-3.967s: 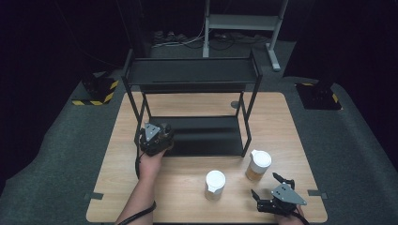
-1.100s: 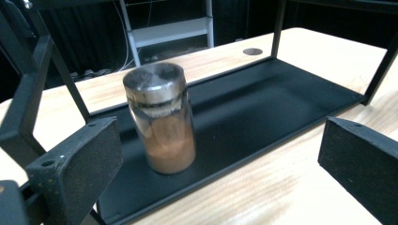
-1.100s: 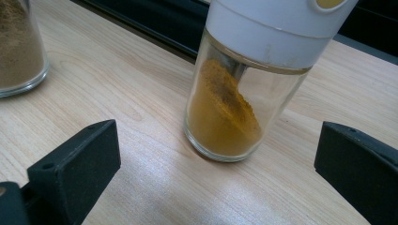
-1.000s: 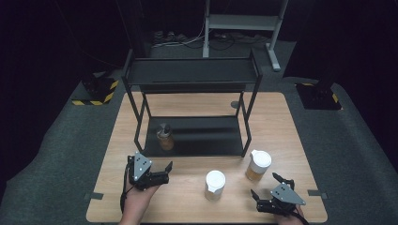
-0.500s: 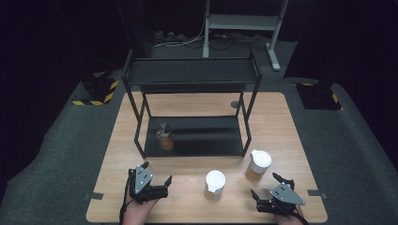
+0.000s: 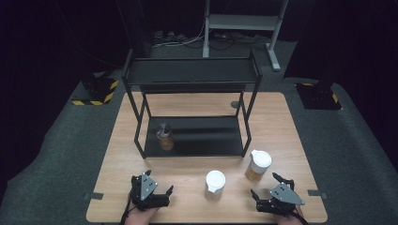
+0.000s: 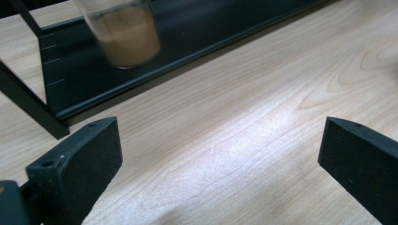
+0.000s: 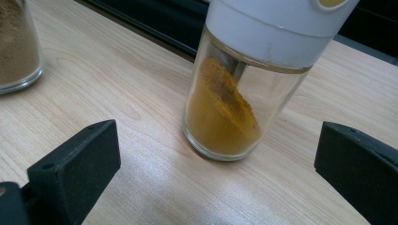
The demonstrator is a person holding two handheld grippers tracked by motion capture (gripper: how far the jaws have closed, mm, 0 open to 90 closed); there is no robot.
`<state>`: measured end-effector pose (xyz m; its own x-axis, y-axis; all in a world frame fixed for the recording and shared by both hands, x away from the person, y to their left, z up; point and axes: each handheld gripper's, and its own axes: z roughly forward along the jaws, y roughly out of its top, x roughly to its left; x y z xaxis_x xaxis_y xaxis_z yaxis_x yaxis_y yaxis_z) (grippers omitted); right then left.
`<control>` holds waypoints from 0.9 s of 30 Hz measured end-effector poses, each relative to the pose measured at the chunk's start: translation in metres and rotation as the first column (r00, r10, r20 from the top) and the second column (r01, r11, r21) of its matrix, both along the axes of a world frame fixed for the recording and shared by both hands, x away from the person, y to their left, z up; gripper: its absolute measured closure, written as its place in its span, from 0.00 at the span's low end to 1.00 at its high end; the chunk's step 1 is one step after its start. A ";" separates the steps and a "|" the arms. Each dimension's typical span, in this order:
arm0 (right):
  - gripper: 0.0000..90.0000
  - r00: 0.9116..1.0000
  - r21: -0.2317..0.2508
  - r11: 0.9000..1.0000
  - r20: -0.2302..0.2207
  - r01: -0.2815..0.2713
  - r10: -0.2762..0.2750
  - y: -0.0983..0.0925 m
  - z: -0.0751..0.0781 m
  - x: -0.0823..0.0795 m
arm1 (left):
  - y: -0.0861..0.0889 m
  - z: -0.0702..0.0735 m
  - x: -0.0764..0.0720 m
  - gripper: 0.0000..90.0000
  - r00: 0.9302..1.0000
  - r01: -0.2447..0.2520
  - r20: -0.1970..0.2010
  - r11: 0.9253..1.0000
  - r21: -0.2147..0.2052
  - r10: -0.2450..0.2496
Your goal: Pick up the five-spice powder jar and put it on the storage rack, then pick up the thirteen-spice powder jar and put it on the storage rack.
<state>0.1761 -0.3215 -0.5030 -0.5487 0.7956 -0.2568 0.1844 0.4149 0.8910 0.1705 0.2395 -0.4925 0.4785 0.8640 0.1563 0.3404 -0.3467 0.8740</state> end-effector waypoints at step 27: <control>0.00 1.000 -0.005 1.000 0.018 -0.004 0.004 -0.002 -0.002 -0.005 | -0.015 0.004 0.000 0.01 0.997 0.078 -0.004 0.987 0.139 -0.078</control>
<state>0.1708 -0.3232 -0.5050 -0.5473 0.7920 -0.2707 0.1663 0.4199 0.8922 0.1709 0.2250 -0.4884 0.5433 0.7938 0.2734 0.3060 -0.4905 0.8160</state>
